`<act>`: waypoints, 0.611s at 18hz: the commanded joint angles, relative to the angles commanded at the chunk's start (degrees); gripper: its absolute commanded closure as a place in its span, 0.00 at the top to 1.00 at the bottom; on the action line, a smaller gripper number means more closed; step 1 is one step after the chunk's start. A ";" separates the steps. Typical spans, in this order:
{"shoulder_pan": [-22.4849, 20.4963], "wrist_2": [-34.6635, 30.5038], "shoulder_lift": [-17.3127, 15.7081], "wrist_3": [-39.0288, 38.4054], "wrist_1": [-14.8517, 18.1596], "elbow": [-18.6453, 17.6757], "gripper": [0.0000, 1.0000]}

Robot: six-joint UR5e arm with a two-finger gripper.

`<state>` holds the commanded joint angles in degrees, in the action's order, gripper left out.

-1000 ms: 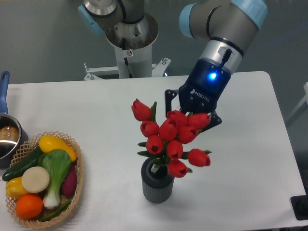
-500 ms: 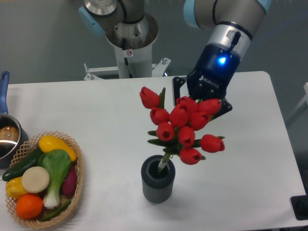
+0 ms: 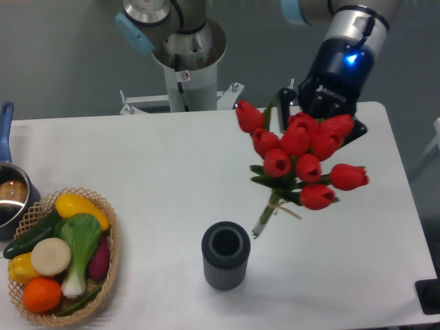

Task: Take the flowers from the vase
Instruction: 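Carry the tulip bunch up and away from the vase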

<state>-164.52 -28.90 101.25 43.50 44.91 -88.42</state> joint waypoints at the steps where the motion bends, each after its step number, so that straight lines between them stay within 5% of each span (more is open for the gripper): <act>1: -0.27 -2.28 0.09 1.23 0.09 -0.09 0.00; 7: -3.08 -17.84 -0.09 17.12 0.26 -5.79 0.00; 11: -7.30 -27.85 -0.17 19.96 0.44 -9.05 0.00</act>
<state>-171.82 -56.75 101.08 63.46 45.35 -97.47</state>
